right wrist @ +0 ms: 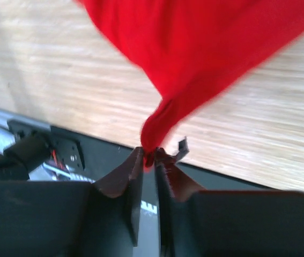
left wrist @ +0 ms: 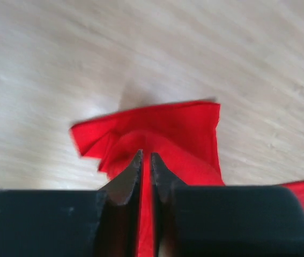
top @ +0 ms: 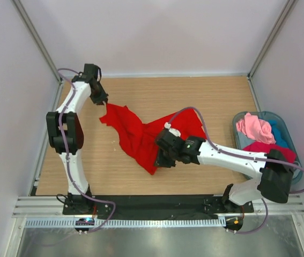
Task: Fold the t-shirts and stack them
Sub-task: Flatten the tshirt out
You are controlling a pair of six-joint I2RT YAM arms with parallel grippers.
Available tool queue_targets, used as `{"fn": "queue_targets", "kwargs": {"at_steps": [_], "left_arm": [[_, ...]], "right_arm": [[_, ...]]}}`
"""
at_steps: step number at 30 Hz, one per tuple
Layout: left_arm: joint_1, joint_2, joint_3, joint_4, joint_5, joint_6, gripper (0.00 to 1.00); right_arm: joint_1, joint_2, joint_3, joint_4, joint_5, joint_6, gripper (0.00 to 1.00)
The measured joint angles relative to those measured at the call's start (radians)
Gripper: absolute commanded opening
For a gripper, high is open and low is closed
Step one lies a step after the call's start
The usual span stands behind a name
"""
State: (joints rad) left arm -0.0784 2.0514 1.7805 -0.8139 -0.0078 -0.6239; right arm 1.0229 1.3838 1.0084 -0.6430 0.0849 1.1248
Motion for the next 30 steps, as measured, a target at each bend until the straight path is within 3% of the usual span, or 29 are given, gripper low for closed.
{"fn": "queue_targets", "kwargs": {"at_steps": [3,6,11,17,22,30], "left_arm": [[0.02,0.023,0.112,-0.029,-0.009,0.038,0.57],[0.01,-0.021,0.108,-0.059,-0.027,0.059,0.63],[-0.105,-0.229,-0.145,-0.092,-0.039,0.058,0.63],[-0.321,-0.521,-0.517,-0.064,0.128,-0.028,0.64],[-0.404,-0.658,-0.711,-0.019,0.225,-0.135,0.63],[-0.415,-0.753,-0.944,0.131,0.354,-0.293,0.58]], "right_arm": [[0.03,0.005,0.029,0.0,0.001,-0.006,0.4],[-0.019,-0.011,0.094,-0.08,0.039,-0.042,0.46],[-0.262,-0.045,0.185,-0.21,0.119,-0.09,0.46],[-0.562,-0.025,0.085,-0.261,0.123,-0.175,0.45],[-0.672,0.086,0.058,-0.249,0.106,-0.232,0.45],[-0.763,0.172,0.037,-0.173,0.057,-0.28,0.44]]}}
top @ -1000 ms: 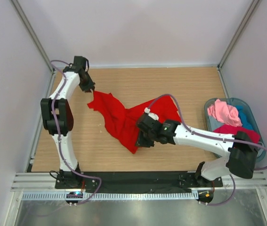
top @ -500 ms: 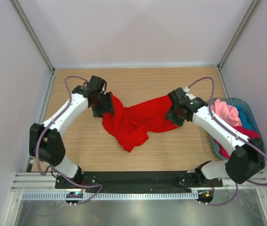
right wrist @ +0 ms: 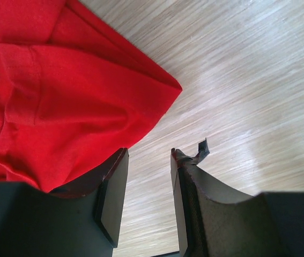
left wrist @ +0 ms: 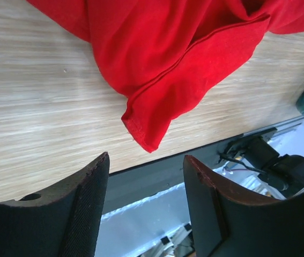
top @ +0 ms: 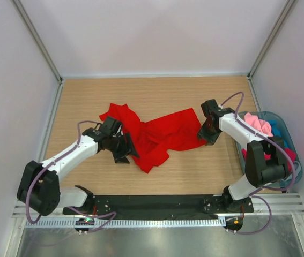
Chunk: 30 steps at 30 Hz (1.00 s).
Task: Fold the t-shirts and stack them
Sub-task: Flatten the tshirt out
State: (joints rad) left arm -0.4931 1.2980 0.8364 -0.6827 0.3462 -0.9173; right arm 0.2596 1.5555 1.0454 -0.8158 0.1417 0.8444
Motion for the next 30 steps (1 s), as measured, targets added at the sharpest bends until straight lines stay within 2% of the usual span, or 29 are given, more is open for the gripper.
{"fn": "queue_targets", "kwargs": {"at_steps": [5,11,18,21,24,25,27,28,30], "left_arm": [[-0.002,0.005,-0.063,0.089,0.047,-0.034,0.58],[-0.003,0.077,-0.065,0.185,0.096,-0.021,0.58],[-0.021,0.148,-0.056,0.215,0.113,-0.002,0.57],[-0.026,0.147,-0.056,0.22,0.113,0.002,0.53],[-0.03,0.147,-0.055,0.22,0.112,0.005,0.39],[-0.031,0.147,-0.055,0.221,0.113,0.006,0.29],[-0.034,0.147,-0.053,0.221,0.109,0.004,0.19],[-0.035,0.146,-0.05,0.215,0.107,0.006,0.09],[-0.036,0.147,-0.037,0.198,0.098,0.011,0.0]], "right_arm": [[-0.019,0.008,-0.022,0.027,-0.021,-0.021,0.44],[-0.034,0.03,-0.069,0.058,-0.034,-0.021,0.45],[-0.053,0.043,-0.116,0.159,-0.034,-0.018,0.45],[-0.06,0.043,-0.144,0.184,-0.035,-0.014,0.45],[-0.066,0.042,-0.146,0.2,-0.035,-0.015,0.45],[-0.068,0.042,-0.146,0.203,-0.035,-0.015,0.45],[-0.069,0.042,-0.146,0.207,-0.033,-0.016,0.42],[-0.07,0.042,-0.146,0.209,-0.033,-0.017,0.41],[-0.072,0.04,-0.149,0.22,-0.033,-0.019,0.38]]}}
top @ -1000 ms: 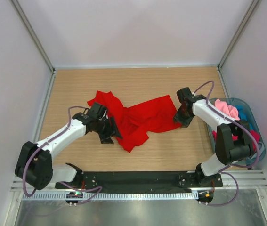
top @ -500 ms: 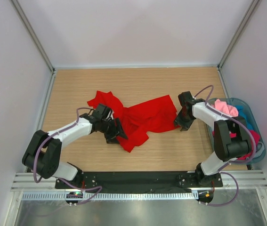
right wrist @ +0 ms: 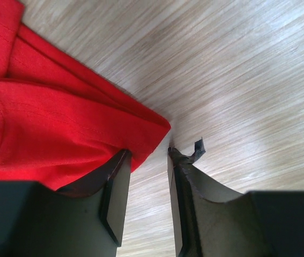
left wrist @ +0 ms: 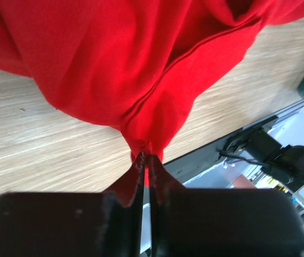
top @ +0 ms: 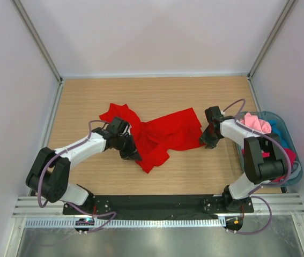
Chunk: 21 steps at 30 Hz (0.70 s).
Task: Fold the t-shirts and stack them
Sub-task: Flatten the tshirt out
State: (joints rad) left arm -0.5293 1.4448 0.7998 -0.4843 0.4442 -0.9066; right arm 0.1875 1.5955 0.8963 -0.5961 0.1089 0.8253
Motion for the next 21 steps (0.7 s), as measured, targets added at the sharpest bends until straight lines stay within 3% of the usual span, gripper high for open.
{"fn": "queue_targets", "kwargs": {"at_steps": [2,7,12,16,21], "left_arm": [[0.0,0.0,0.023,-0.022,-0.011,0.011,0.0],[0.0,0.0,0.106,-0.106,-0.071,0.034,0.0],[0.0,-0.031,0.161,-0.222,-0.147,0.058,0.0],[0.002,-0.091,0.199,-0.344,-0.252,0.088,0.0],[0.056,-0.106,0.359,-0.498,-0.435,0.14,0.0]], "right_arm": [[0.0,-0.006,-0.008,0.015,0.0,-0.001,0.33],[-0.001,-0.01,-0.01,0.026,0.0,-0.012,0.01],[-0.001,-0.044,-0.012,-0.016,-0.007,-0.007,0.01],[-0.001,-0.187,-0.075,-0.045,-0.02,0.005,0.01],[-0.001,-0.33,-0.088,-0.145,-0.005,0.021,0.01]]}}
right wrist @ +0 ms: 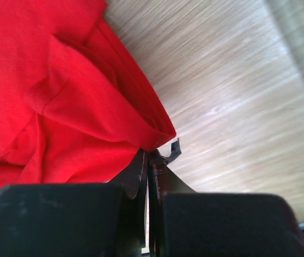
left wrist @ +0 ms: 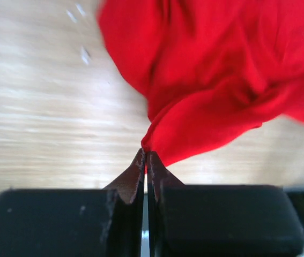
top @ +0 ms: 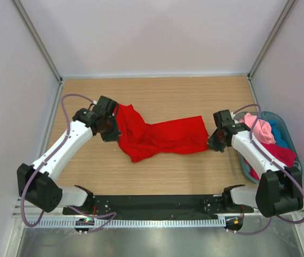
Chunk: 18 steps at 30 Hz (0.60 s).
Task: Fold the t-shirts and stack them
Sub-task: Flatten the tshirt out
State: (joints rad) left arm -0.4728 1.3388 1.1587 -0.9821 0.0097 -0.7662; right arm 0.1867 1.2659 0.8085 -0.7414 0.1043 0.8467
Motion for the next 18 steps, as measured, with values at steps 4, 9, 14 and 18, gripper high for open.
{"fn": "queue_targets", "kwargs": {"at_steps": [4,9,14,18], "left_arm": [[0.032,-0.011,0.176,-0.071,-0.139,0.031,0.0],[0.03,-0.024,0.399,-0.121,-0.27,0.064,0.0],[0.03,-0.023,0.652,-0.167,-0.394,0.088,0.0],[0.03,-0.074,0.684,-0.145,-0.425,0.093,0.0]], "right_arm": [[0.0,-0.022,0.111,-0.116,0.045,-0.004,0.01],[0.0,-0.018,0.356,-0.206,0.084,-0.019,0.01],[0.0,-0.019,0.543,-0.266,0.099,-0.029,0.01],[-0.001,-0.1,0.416,-0.276,0.081,-0.029,0.01]]}}
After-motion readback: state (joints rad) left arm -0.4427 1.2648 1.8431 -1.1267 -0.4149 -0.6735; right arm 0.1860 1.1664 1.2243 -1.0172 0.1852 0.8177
